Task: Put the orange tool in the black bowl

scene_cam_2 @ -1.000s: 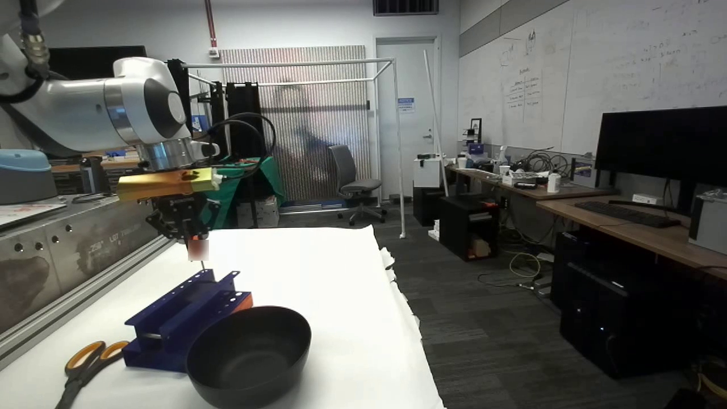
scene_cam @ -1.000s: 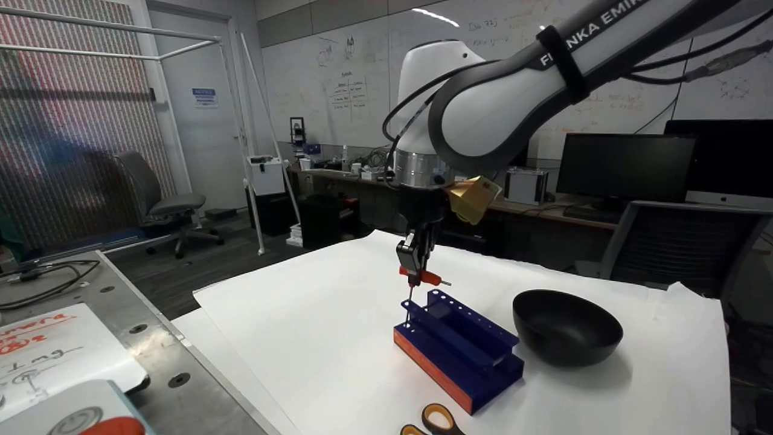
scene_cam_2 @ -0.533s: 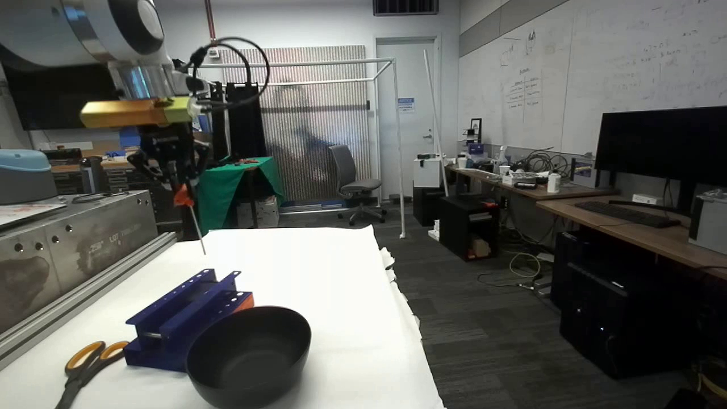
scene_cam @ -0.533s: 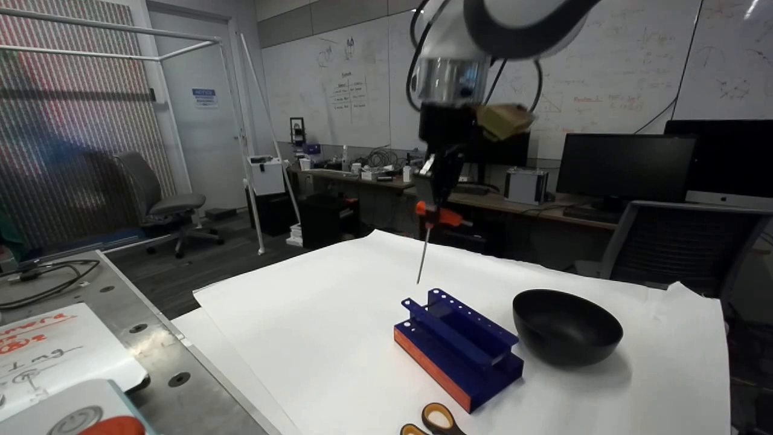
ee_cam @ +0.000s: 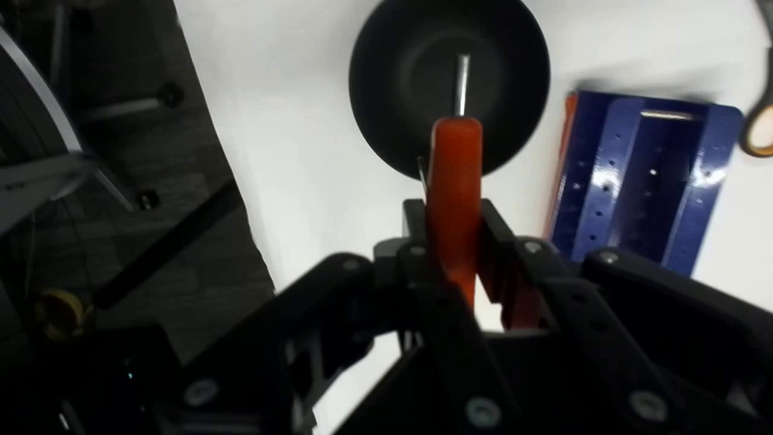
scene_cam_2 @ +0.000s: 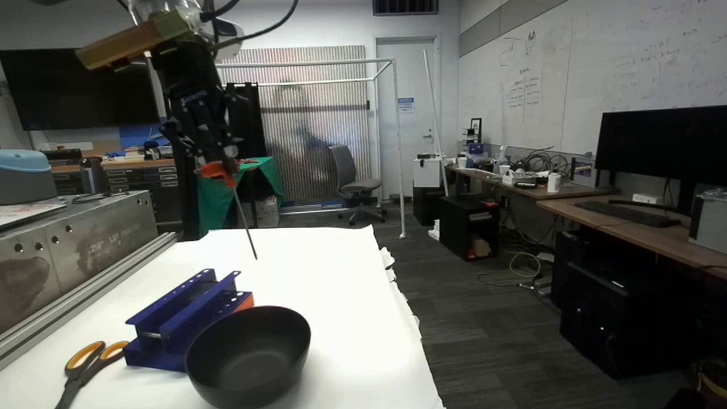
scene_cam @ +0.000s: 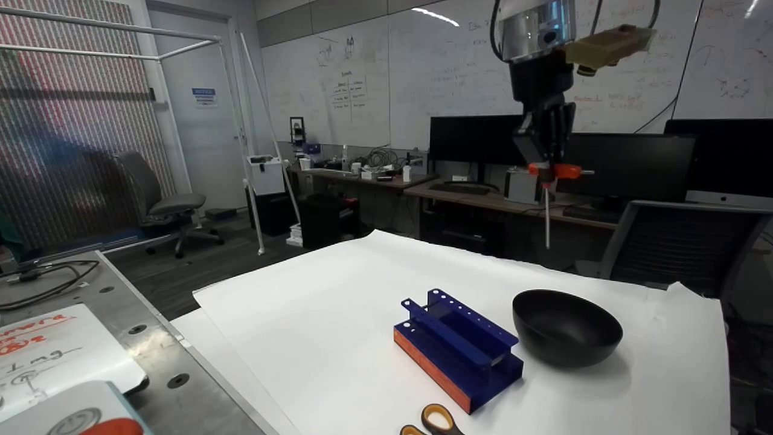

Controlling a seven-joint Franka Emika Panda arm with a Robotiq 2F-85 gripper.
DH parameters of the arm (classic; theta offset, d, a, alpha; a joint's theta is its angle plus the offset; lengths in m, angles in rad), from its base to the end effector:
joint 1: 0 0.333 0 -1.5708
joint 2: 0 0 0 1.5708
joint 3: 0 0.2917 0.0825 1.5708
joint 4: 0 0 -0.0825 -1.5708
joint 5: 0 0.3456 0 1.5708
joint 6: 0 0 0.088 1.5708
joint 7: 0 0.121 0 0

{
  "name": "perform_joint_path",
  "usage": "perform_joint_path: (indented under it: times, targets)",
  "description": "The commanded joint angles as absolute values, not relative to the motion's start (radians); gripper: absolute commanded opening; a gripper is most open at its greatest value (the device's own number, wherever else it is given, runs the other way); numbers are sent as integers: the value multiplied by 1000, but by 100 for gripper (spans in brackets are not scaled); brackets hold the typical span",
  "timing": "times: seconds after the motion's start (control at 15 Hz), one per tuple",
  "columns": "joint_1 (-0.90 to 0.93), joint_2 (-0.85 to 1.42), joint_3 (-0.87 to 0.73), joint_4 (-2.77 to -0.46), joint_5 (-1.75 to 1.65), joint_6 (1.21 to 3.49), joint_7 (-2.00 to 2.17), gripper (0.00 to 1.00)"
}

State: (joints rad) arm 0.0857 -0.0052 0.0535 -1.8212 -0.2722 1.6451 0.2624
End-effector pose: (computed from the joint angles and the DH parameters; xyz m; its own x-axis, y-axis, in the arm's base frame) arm 0.5028 0.0395 0.4911 0.9906 -0.0941 -0.0991 -0.0608 -0.9530 0.2969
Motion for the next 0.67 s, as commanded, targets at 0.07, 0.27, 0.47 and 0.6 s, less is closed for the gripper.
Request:
perform_joint_path:
  times: [0.07, 0.27, 0.47, 0.6]
  targets:
    - [41, 95, 24, -1824, -237, 1509, 297, 5]
    - [25, 199, 9, -1798, -159, 1444, 290, 5]
    - [19, 265, 8, -1791, -63, 1470, 261, 5]
    - [19, 294, 9, -1781, -16, 1486, 255, 5]
